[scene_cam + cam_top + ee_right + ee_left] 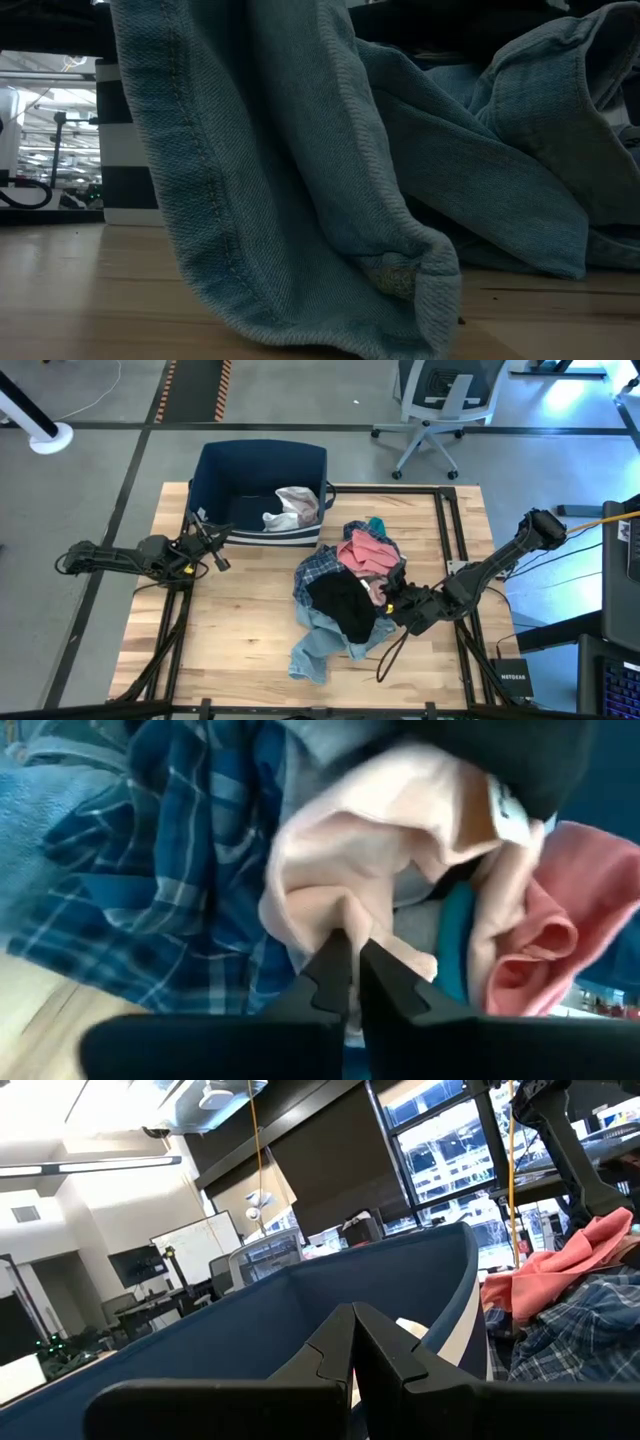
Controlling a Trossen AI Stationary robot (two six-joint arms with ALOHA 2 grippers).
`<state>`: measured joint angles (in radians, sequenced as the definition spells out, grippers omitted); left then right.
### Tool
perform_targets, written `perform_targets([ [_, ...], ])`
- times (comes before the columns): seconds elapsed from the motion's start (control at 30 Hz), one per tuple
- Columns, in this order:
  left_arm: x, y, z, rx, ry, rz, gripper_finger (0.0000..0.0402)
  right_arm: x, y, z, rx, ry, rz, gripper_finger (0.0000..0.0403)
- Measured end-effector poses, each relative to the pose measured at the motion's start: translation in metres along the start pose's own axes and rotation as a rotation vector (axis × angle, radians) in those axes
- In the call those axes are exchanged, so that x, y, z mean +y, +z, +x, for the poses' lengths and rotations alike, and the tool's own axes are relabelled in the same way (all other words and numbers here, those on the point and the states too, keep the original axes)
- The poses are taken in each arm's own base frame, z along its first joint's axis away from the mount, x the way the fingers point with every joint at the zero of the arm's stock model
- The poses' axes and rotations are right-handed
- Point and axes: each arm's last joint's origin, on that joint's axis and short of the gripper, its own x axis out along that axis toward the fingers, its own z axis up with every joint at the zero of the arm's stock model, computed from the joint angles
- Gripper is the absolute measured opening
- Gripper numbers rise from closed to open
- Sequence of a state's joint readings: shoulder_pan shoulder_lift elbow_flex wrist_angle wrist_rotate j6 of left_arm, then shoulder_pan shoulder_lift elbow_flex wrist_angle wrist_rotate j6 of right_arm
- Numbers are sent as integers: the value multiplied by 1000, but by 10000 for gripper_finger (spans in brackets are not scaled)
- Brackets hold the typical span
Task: Sort clothes
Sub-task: Put the pink sock into the blue laundry bin
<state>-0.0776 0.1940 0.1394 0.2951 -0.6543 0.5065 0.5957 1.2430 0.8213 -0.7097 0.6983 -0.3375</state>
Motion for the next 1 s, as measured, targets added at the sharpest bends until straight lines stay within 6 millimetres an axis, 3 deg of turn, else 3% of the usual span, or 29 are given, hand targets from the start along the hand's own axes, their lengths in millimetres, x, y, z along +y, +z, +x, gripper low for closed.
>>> perform_targets([
  [0.27,0,0,0,0,0,0,1,-32,23,-26,-96,-74,-54,37],
  [0.63,0,0,0,1,0,0,1,-98,50,-67,-174,-343,-161,14],
  [0.8,0,0,0,1,0,0,1,-139,48,-60,-224,-435,-145,25],
  [1.0,0,0,0,1,0,0,1,-190,30,-46,-269,-599,-60,27],
])
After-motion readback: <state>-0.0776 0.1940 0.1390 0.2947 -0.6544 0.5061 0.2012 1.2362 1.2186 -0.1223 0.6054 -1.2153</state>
